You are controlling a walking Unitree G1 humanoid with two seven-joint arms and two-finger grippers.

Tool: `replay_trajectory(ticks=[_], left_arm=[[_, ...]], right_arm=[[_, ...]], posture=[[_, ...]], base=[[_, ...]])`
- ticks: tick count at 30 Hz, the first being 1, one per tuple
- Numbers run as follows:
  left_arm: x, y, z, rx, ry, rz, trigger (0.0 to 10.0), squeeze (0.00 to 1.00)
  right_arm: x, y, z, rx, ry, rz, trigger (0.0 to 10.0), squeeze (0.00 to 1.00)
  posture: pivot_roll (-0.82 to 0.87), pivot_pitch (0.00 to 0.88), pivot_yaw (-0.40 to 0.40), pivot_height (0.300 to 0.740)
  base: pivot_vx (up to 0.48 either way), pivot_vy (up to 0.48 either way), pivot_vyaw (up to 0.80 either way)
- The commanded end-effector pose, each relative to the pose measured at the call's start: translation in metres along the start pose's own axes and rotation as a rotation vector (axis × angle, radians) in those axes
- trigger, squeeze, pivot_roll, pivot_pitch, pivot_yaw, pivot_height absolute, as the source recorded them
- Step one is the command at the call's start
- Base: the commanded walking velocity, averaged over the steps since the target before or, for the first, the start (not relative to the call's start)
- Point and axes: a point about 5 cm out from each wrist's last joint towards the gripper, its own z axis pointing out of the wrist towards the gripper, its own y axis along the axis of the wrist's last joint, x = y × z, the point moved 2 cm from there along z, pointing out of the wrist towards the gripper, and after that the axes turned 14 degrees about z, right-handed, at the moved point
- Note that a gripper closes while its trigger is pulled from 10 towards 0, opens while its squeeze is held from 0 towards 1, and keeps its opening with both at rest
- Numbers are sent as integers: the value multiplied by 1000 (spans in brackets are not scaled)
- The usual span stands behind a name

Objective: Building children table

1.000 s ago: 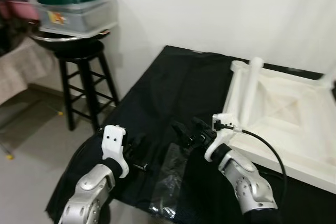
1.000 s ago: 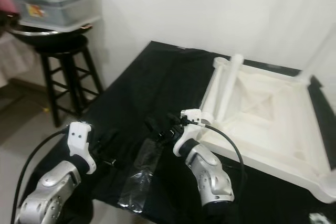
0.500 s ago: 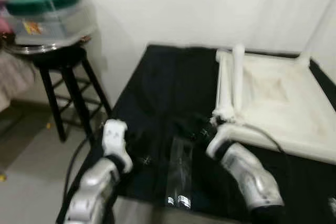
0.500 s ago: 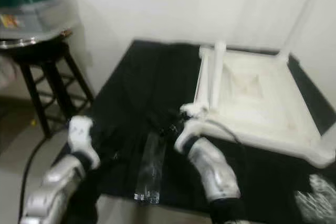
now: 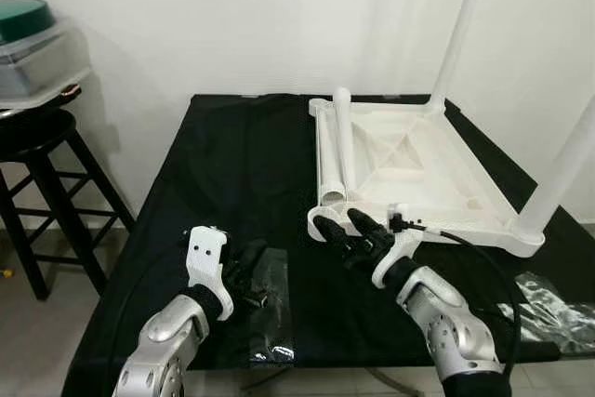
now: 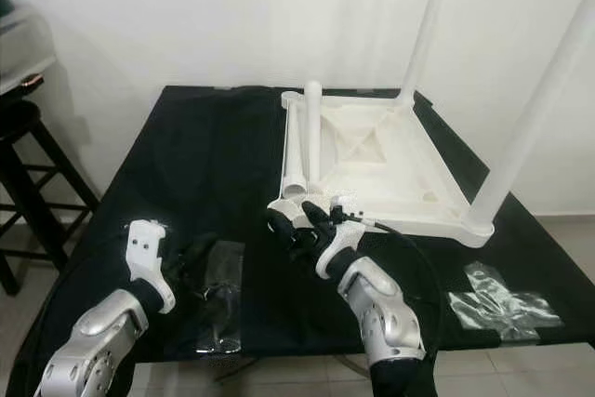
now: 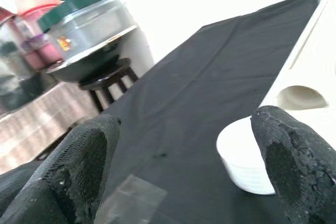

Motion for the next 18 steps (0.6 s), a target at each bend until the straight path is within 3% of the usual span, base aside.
replay_trajectory(ticks=[1, 7, 18], left_arm=[[5, -3, -1, 13, 24, 5, 10000, 0], [5, -3, -1, 13, 25, -11, 10000, 0], [9, -2, 0, 11, 44, -34, 10000, 0]], right_arm=[[0, 1, 1, -4, 4, 13, 10000, 0], [0, 1, 1, -4, 3, 11, 10000, 0], [2, 1, 2, 8, 4, -4, 10000, 0]], posture=[[-30, 0, -36, 740], [-30, 0, -38, 740], [-28, 0, -39, 740]], base=[[0, -469, 0], [0, -461, 0], [0, 0, 0]])
